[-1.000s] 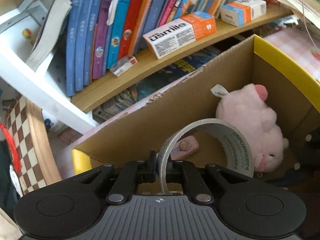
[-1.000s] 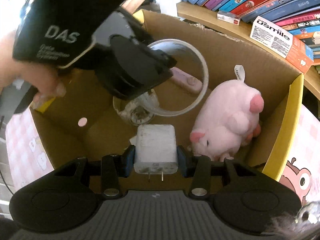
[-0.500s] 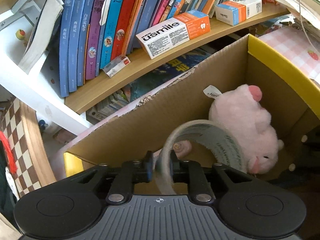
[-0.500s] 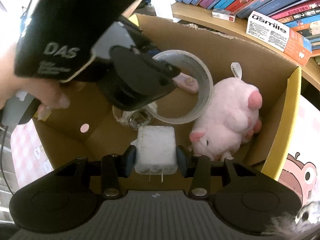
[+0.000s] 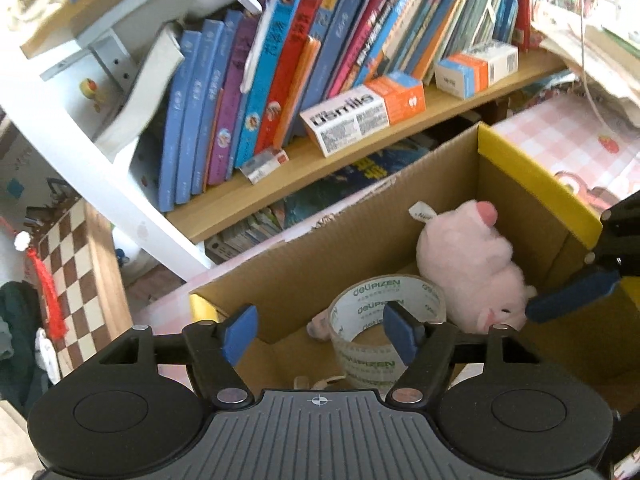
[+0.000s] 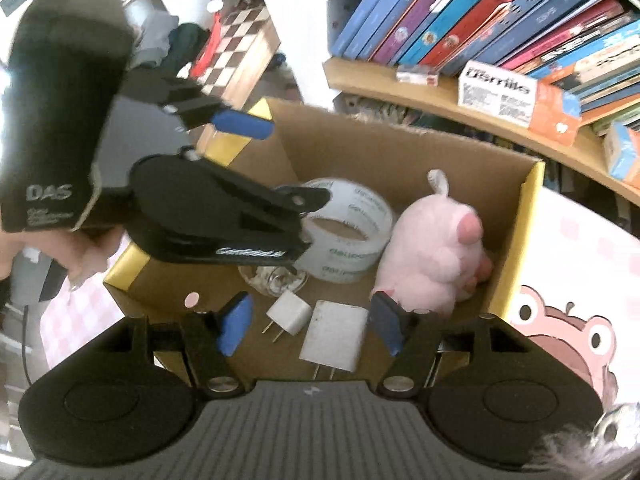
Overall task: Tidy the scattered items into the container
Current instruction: 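Open both tools to release the charger and tape roll, then lift both out of the box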
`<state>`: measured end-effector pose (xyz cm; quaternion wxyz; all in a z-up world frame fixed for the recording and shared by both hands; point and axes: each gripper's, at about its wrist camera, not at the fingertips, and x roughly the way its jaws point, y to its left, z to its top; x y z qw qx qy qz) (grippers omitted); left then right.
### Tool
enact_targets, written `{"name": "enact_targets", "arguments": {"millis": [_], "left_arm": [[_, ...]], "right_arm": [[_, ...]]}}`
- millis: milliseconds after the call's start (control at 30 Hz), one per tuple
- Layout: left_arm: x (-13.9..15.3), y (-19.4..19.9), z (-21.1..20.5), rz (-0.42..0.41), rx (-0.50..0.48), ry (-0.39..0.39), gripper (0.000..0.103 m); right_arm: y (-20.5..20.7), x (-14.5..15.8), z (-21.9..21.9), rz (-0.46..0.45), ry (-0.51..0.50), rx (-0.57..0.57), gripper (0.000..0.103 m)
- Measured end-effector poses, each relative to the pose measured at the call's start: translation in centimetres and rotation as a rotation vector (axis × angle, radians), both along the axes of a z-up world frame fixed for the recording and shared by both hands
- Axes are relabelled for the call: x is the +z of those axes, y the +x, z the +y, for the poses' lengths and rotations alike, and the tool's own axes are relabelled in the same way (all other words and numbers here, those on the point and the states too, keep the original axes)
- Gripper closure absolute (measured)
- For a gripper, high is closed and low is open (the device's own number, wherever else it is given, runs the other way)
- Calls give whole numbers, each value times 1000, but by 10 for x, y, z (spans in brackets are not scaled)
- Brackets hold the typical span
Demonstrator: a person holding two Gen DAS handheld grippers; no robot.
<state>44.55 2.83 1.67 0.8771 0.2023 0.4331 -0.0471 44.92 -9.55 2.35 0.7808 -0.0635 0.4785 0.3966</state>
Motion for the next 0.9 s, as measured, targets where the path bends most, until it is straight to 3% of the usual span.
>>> {"name": "enact_targets", "arguments": {"millis": [333,767,900], "left_arm": [[32,-37,-3,-94,-7,-52,26],[72,-118,-4,-235,-36,-94,24],[81,-144,3,-261,-33,-111,24]], "right_arm": [[-24,27,-3,-85,17,-24,39],[-98,65,-14,-273,17,-63,39],[-119,68,-21,-285,20,-88,39]]}}
